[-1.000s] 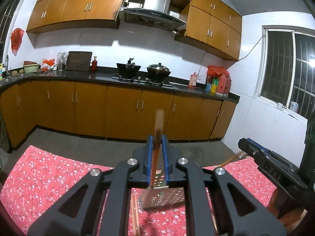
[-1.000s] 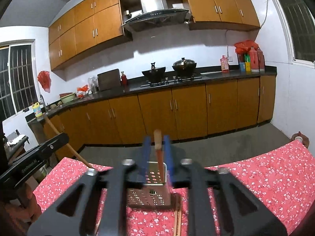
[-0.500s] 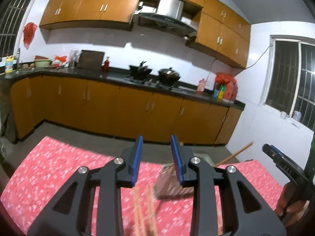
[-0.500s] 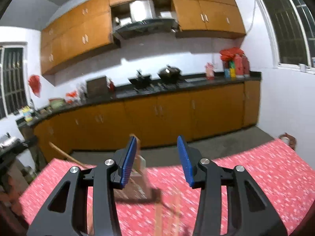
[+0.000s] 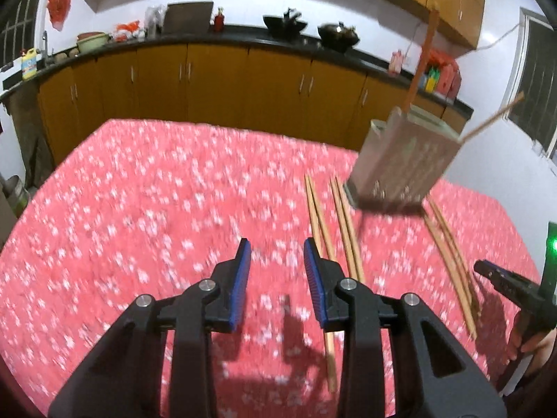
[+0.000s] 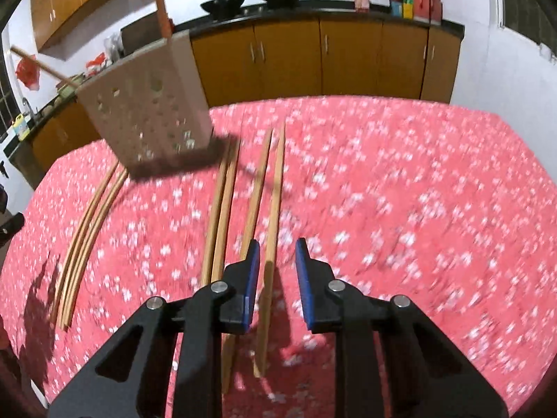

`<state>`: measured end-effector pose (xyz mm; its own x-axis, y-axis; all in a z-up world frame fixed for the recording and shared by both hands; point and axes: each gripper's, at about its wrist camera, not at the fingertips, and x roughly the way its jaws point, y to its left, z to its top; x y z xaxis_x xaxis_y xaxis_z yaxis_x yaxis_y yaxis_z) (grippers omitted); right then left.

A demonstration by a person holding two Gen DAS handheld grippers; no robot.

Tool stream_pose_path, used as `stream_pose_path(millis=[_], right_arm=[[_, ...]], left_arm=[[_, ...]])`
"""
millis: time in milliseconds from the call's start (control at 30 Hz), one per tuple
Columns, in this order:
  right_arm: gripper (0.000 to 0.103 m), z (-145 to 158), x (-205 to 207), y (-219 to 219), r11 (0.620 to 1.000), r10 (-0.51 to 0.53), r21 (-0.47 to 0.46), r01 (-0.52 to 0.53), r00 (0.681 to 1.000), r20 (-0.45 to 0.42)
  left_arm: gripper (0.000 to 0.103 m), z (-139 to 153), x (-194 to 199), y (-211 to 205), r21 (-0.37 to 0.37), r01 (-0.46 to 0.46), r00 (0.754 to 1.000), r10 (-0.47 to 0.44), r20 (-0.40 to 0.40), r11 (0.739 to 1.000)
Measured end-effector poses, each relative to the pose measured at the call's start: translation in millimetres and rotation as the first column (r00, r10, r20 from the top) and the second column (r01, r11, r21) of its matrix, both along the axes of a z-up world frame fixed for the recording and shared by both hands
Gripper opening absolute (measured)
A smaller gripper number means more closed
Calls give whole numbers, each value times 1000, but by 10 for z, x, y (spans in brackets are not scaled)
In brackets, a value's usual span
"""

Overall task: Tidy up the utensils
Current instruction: 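Lower the right tool onto another chopstick and close its fingers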

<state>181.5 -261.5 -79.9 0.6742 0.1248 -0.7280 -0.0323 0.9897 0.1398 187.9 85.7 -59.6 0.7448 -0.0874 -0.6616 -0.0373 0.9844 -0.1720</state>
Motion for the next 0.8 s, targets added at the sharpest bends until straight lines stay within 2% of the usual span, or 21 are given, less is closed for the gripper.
stream_pose_path(millis=[167, 267, 300, 367, 400, 567, 800], right_arm=[[22, -191, -7, 22, 1000, -2, -22, 2, 999, -34], [21, -201, -5, 24, 999, 2, -38, -3, 1000, -27], [20, -211, -30, 30, 999, 4, -45, -6, 1000, -25], [9, -212, -26, 48, 997, 6, -73, -7, 1000, -20], [8, -216, -23, 47, 996, 1, -85, -3, 1000, -18], [8, -196, 26, -150, 994, -98, -58, 96, 995, -28], [8, -192, 14, -169, 995, -84, -53, 83, 996, -23]], left_arm=[[32, -157, -51, -81, -16, 37, 999, -37, -28, 999], [32, -191, -56, -166, -21, 66, 997, -67, -40, 998], [32, -208, -55, -197, -21, 77, 996, -78, -45, 997], [32, -241, -34, -253, -26, 94, 994, -95, -57, 995], [32, -258, -35, -272, -29, 102, 993, -103, -62, 994], [28, -330, -24, -346, -36, 129, 987, -132, -89, 991], [20, -477, 17, -454, 15, 147, 978, -143, -152, 989]])
